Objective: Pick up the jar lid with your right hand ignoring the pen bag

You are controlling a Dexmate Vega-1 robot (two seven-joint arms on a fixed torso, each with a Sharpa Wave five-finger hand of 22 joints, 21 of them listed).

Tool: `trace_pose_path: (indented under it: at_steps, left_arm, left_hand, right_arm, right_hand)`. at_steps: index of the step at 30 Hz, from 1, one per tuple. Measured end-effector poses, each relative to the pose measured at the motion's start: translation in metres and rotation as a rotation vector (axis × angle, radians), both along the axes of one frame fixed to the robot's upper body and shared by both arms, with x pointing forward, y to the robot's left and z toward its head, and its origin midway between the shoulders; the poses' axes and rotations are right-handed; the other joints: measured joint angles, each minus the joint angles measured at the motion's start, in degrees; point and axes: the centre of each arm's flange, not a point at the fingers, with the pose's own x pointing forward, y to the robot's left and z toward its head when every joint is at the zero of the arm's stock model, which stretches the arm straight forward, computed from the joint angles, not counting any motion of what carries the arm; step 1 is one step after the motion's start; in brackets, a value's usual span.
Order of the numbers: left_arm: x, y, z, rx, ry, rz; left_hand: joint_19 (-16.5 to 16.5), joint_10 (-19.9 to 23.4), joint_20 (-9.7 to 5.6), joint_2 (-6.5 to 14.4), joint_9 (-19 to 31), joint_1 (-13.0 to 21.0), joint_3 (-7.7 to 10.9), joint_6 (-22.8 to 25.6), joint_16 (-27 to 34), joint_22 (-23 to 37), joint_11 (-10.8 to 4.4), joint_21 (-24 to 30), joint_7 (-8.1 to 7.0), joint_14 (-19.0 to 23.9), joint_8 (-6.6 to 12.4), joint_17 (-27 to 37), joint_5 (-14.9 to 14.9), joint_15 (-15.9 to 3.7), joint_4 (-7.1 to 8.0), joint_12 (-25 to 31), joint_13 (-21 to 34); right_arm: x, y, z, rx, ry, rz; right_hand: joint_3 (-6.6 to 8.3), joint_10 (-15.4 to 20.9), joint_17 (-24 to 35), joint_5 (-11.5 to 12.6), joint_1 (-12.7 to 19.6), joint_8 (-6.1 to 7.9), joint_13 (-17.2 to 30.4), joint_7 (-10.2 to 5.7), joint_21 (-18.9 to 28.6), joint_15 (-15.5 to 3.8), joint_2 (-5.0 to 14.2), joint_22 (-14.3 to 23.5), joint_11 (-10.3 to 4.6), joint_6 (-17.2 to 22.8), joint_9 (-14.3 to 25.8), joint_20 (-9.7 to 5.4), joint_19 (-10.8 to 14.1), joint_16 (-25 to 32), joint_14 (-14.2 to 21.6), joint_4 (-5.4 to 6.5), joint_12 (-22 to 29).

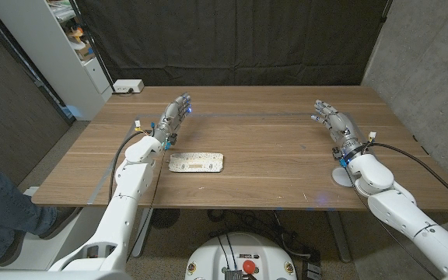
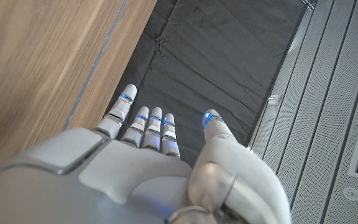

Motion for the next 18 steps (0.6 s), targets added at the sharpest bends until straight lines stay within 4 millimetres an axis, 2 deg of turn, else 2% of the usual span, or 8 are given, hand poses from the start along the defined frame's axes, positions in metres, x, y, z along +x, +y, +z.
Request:
trace_pose_path:
  at_steps: [18]
  left_arm:
    - [0.001,0.0,0.0,0.008,-0.001,-0.003]
  left_hand:
    - [-0.22,0.0,0.22,0.06,0.0,0.05,0.24,0.0,0.0,0.0,0.0,0.0,0.0,0.11,0.0,0.0,0.0,0.1,-0.24,0.0,0.0]
  right_arm:
    - [-0.019,-0.008,-0.002,-0.108,-0.027,-0.089]
  right_hand:
    - [-0.48,-0.31,-0.7,0.0,0.49,0.0,-0.33,-0.4,-0.88,0.22,-0.49,0.0,-0.31,-0.01,-0.25,-0.11,-0.52,0.0,-0.23,-0.48,0.0]
